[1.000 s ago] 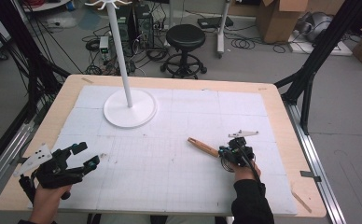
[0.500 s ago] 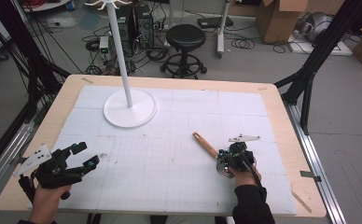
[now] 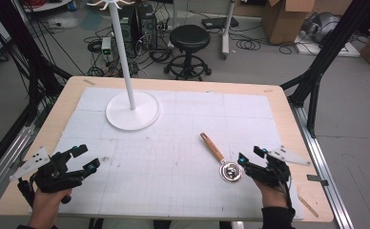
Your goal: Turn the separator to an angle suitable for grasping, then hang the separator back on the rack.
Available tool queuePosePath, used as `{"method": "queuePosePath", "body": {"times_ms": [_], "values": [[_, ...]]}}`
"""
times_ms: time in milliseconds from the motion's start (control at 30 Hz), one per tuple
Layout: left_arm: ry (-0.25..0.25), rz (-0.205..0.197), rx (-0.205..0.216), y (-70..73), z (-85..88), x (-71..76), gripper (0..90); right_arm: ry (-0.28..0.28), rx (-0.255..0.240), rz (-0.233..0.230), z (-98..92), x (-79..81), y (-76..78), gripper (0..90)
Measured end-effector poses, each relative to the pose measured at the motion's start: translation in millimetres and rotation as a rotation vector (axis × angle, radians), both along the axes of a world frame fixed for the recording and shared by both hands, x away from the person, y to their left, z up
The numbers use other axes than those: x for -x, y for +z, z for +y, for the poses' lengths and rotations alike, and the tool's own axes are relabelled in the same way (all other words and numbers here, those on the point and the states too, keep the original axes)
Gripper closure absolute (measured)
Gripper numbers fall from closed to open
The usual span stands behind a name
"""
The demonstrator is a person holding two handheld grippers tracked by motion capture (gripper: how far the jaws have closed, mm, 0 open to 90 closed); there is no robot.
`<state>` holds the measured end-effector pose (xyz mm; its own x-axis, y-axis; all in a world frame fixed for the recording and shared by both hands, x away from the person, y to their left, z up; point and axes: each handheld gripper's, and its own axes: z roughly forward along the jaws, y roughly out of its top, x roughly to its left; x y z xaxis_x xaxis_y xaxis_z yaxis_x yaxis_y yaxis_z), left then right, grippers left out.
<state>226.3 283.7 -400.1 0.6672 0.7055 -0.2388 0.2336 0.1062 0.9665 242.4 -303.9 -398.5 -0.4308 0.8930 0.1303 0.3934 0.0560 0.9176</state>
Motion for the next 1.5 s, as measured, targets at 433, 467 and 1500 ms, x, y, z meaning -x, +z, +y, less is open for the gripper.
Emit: {"method": "queuePosePath", "body": {"times_ms": [433,467,1500], "values": [[-0.015,0.0,-0.007,-0.9,-0.8,-0.9,20.6,-0.015,0.014,-0.076,-9.1,24.7,9.9,16.4],[-0.013,-0.001,-0.008,-1.2,-0.3,-1.1,20.6,-0.015,0.008,-0.08,-9.0,24.6,10.0,16.4],[-0.034,0.005,-0.031,-3.5,-2.3,-0.9,20.6,0.074,0.032,-0.026,9.8,8.4,3.4,16.3]]}}
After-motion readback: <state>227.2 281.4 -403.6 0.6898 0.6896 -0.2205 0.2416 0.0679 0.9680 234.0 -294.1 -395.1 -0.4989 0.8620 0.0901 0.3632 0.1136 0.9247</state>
